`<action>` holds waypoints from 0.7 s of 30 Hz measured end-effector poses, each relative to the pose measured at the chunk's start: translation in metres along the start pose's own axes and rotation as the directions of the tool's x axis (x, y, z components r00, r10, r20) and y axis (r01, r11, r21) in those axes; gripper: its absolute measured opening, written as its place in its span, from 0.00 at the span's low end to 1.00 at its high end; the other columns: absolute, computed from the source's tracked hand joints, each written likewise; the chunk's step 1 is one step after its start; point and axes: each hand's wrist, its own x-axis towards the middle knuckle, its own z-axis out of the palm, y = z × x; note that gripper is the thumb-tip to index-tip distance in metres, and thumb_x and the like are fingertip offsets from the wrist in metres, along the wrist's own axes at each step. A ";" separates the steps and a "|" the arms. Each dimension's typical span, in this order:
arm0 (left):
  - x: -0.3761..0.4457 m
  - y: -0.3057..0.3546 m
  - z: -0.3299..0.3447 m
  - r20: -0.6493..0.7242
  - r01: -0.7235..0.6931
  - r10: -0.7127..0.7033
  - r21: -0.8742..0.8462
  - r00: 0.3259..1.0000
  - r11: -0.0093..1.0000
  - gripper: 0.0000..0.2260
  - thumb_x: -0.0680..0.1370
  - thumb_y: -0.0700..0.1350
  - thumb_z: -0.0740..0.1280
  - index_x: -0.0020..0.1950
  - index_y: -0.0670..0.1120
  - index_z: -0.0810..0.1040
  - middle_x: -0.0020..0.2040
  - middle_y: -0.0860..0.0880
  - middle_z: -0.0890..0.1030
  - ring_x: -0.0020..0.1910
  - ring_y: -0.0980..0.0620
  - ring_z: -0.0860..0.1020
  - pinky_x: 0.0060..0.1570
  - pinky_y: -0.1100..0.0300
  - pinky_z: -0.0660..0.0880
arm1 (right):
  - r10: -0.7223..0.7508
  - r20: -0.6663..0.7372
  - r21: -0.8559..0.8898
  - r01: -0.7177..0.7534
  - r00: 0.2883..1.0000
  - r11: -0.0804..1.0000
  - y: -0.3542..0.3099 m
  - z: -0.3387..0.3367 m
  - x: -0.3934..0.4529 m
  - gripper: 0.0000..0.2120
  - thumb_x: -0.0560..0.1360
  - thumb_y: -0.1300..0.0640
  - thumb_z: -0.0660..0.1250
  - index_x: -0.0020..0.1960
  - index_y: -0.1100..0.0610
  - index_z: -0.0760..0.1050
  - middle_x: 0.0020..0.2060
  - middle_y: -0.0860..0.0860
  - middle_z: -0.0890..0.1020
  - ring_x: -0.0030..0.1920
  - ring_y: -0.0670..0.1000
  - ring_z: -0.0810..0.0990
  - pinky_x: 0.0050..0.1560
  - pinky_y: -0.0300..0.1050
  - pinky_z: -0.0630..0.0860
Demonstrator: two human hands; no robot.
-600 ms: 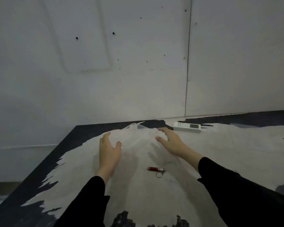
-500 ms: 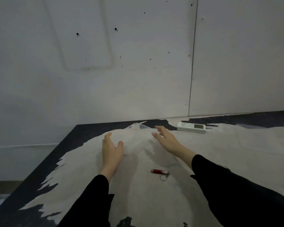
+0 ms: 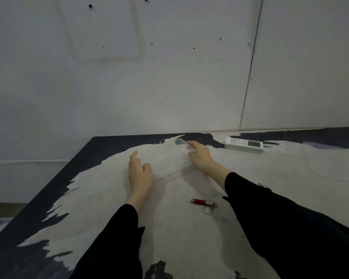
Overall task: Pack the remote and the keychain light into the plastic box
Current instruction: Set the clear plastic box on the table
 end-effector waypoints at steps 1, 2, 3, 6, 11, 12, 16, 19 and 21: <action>-0.004 0.003 -0.002 -0.022 0.006 -0.007 -0.057 1.000 0.998 0.23 0.76 0.36 0.55 0.71 0.45 0.60 0.67 0.39 0.69 0.65 0.41 0.70 0.65 0.48 0.67 | 0.002 -0.014 0.023 -0.001 1.000 1.000 -0.001 -0.004 -0.005 0.22 0.75 0.67 0.55 0.69 0.59 0.66 0.64 0.59 0.74 0.58 0.57 0.74 0.53 0.43 0.70; -0.011 0.007 -0.004 -0.038 0.012 -0.016 -0.112 0.999 0.994 0.22 0.77 0.37 0.55 0.71 0.46 0.62 0.66 0.40 0.69 0.62 0.42 0.71 0.62 0.48 0.69 | 0.012 -0.027 0.052 -0.010 1.000 0.999 -0.002 -0.011 -0.014 0.21 0.76 0.66 0.56 0.68 0.59 0.67 0.62 0.58 0.75 0.52 0.56 0.74 0.46 0.43 0.73; -0.015 0.012 -0.006 -0.035 0.024 -0.030 -0.161 0.999 0.987 0.21 0.77 0.37 0.55 0.70 0.47 0.62 0.66 0.41 0.70 0.60 0.44 0.72 0.60 0.50 0.71 | 0.018 -0.043 0.079 -0.015 0.999 0.997 -0.003 -0.018 -0.022 0.20 0.76 0.64 0.56 0.68 0.58 0.68 0.58 0.57 0.75 0.48 0.55 0.74 0.39 0.41 0.73; -0.047 0.029 -0.007 0.054 0.063 -0.049 -0.307 0.997 0.949 0.21 0.77 0.37 0.57 0.70 0.46 0.65 0.67 0.43 0.71 0.55 0.52 0.73 0.54 0.57 0.70 | 0.036 -0.072 0.126 -0.027 0.997 0.992 0.000 -0.054 -0.062 0.19 0.76 0.60 0.58 0.67 0.57 0.70 0.50 0.54 0.73 0.43 0.54 0.75 0.31 0.41 0.74; -0.118 0.055 0.005 0.236 0.054 0.042 -0.385 0.971 0.921 0.20 0.77 0.35 0.58 0.68 0.46 0.67 0.68 0.46 0.71 0.60 0.55 0.71 0.56 0.62 0.66 | 0.093 -0.110 0.063 -0.087 0.990 0.994 0.025 -0.109 -0.139 0.16 0.78 0.60 0.56 0.65 0.57 0.68 0.46 0.52 0.73 0.45 0.57 0.76 0.32 0.42 0.71; -0.133 0.059 0.009 0.255 0.044 0.058 -0.377 0.965 0.925 0.19 0.78 0.36 0.57 0.68 0.46 0.67 0.67 0.46 0.72 0.60 0.56 0.71 0.56 0.63 0.66 | 0.102 -0.130 0.024 -0.100 0.986 0.995 0.032 -0.117 -0.154 0.16 0.78 0.59 0.56 0.65 0.57 0.67 0.47 0.53 0.74 0.46 0.58 0.77 0.33 0.43 0.71; -0.178 0.058 0.021 0.320 -0.042 0.133 -0.276 0.938 0.960 0.18 0.79 0.44 0.58 0.69 0.48 0.67 0.65 0.50 0.73 0.56 0.59 0.75 0.54 0.66 0.70 | 0.094 -0.175 -0.064 -0.107 0.980 0.992 0.047 -0.144 -0.203 0.14 0.79 0.58 0.55 0.64 0.57 0.67 0.50 0.57 0.76 0.44 0.57 0.77 0.37 0.47 0.73; -0.192 0.053 0.022 0.416 -0.107 0.181 -0.193 0.891 0.975 0.19 0.79 0.48 0.59 0.70 0.50 0.66 0.66 0.49 0.73 0.61 0.54 0.74 0.63 0.54 0.72 | 0.090 -0.184 -0.065 -0.104 0.979 0.992 0.057 -0.155 -0.231 0.15 0.79 0.57 0.55 0.65 0.56 0.66 0.52 0.55 0.75 0.43 0.55 0.77 0.40 0.48 0.74; -0.195 0.053 0.023 0.449 -0.151 0.196 -0.135 0.872 0.979 0.19 0.79 0.47 0.59 0.70 0.50 0.65 0.65 0.47 0.74 0.58 0.55 0.74 0.62 0.54 0.73 | 0.091 -0.196 -0.055 -0.103 0.976 0.993 0.065 -0.154 -0.240 0.16 0.79 0.58 0.55 0.66 0.57 0.65 0.52 0.54 0.75 0.42 0.50 0.76 0.35 0.40 0.72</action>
